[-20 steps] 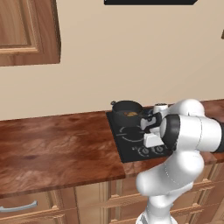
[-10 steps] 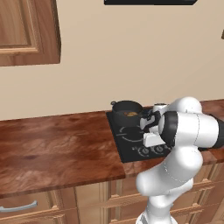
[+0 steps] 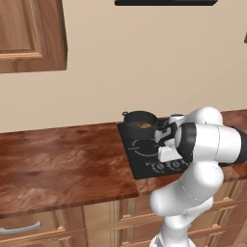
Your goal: Retrieve the frozen meat and place it in the pot on a burner. Then turn the burner on.
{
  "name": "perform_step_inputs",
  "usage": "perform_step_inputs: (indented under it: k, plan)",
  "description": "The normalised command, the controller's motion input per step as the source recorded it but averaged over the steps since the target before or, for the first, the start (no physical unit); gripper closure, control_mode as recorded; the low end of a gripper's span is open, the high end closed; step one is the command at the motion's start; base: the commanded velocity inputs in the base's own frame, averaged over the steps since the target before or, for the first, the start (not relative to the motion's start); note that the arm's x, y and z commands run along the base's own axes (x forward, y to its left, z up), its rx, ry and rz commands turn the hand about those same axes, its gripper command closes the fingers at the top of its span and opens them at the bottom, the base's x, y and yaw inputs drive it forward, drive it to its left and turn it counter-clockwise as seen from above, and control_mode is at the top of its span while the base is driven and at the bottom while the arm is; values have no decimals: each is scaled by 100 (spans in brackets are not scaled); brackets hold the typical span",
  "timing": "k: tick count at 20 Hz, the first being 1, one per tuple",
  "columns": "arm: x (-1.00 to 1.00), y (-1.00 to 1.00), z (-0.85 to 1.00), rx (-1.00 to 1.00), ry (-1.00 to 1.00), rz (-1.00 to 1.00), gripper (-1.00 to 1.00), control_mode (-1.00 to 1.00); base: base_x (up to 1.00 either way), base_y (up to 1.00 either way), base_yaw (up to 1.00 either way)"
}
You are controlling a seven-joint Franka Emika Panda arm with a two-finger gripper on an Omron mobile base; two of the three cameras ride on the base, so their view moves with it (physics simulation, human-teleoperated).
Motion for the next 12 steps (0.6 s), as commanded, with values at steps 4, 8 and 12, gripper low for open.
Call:
perform_step_inputs:
  k: [4, 8, 12]
  plan:
    - [-6, 0, -7, 0, -2, -1, 100, -100, 0, 0, 0]
    - [-9, 0, -7, 0, 0, -1, 100, -100, 0, 0, 0]
    - [-11, 0, -7, 0, 0, -3, 100, -100, 0, 0, 0]
